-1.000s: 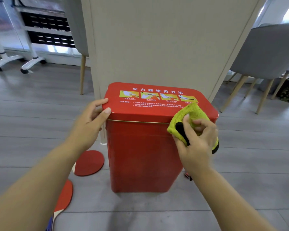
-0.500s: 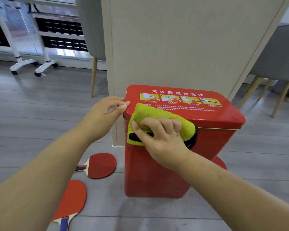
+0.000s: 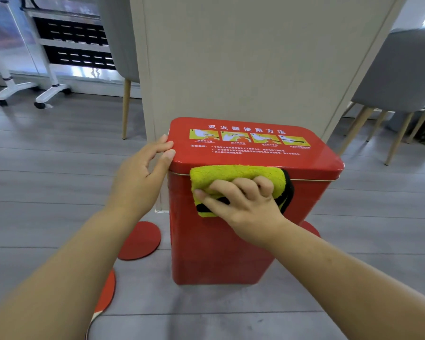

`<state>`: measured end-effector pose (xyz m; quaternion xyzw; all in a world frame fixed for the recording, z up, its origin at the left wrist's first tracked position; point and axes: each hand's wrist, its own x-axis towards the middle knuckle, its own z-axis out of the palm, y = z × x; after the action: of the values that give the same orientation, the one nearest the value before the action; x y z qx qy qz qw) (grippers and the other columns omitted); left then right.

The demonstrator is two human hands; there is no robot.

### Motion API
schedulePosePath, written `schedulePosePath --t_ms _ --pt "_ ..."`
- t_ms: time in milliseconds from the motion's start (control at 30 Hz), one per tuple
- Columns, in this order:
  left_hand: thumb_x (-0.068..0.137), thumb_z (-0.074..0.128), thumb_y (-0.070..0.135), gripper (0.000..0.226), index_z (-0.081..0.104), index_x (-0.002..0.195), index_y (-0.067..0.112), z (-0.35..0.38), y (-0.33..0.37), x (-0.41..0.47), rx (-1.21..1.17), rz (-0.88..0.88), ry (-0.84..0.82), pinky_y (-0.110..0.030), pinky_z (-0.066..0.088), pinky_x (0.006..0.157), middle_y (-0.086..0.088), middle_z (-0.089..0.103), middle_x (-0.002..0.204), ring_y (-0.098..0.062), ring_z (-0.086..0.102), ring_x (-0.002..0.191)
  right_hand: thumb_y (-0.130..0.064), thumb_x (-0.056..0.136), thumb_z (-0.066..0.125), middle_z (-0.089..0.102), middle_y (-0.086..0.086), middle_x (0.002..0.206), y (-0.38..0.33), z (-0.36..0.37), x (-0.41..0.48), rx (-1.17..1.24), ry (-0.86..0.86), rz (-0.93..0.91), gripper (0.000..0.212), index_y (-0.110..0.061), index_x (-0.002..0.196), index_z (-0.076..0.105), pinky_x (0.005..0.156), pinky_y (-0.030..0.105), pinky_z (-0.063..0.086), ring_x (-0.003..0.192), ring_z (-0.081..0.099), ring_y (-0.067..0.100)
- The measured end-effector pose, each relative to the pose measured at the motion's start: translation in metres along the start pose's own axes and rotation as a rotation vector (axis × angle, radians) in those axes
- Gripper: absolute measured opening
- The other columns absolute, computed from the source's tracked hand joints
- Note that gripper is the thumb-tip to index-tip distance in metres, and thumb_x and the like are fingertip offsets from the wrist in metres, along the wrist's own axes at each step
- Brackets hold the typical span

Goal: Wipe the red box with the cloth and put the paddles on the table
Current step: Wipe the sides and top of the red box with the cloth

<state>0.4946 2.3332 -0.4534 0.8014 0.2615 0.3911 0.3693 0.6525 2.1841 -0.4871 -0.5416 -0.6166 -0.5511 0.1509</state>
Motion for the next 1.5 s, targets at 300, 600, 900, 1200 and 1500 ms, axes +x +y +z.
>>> schedulePosePath --t_ms 300,600,900,1200,1500 --pt "0.09 0.058 0.032 0.014 0.063 0.097 0.044 0.028 0.019 -0.019 -0.204 -0.07 0.208 -0.028 0.047 0.098 0.023 0.05 0.129 -0.007 0.055 0.118 -0.038 0.089 0.064 0.041 -0.003 0.11 0.045 -0.031 -0.065 -0.161 0.002 0.348 0.033 -0.052 0.118 0.058 0.08 0.044 0.032 0.098 0.042 0.025" --pt "0.093 0.054 0.029 0.012 0.062 0.097 0.037 0.037 0.019 -0.021 -0.187 -0.075 0.249 -0.001 0.038 0.086 0.01 0.052 0.135 0.03 0.046 0.095 -0.012 0.078 0.066 0.029 0.0 0.117 0.059 -0.053 -0.091 0.32 0.056 1.044 0.055 -0.028 0.126 0.046 0.093 0.018 0.038 0.098 0.039 0.016" --pt "0.091 0.057 0.025 0.018 0.063 0.095 0.041 0.026 0.017 -0.021 -0.259 -0.061 0.187 -0.036 0.045 0.102 0.007 0.051 0.138 0.021 0.051 0.104 -0.007 0.076 0.076 0.042 0.009 0.111 0.006 -0.032 -0.062 0.365 0.086 1.055 0.061 -0.022 0.126 0.045 0.092 0.018 0.04 0.102 0.042 0.011" --pt "0.087 0.06 0.026 0.02 0.062 0.098 0.042 0.013 0.008 -0.015 -0.217 -0.002 0.087 -0.029 0.05 0.095 0.012 0.052 0.134 0.007 0.059 0.102 -0.005 0.076 0.069 0.041 0.005 0.106 -0.054 0.003 -0.017 0.379 0.087 0.663 0.053 -0.022 0.124 0.053 0.075 0.041 0.044 0.089 0.047 0.025" --pt "0.088 0.058 0.03 0.02 0.062 0.103 0.043 0.01 0.001 -0.012 -0.231 0.028 0.03 -0.037 0.05 0.097 0.011 0.048 0.138 -0.004 0.06 0.109 -0.017 0.094 0.054 0.044 0.001 0.105 -0.079 0.029 -0.008 0.268 -0.039 0.332 0.024 -0.027 0.107 0.071 0.063 0.034 0.032 0.078 0.042 0.025"
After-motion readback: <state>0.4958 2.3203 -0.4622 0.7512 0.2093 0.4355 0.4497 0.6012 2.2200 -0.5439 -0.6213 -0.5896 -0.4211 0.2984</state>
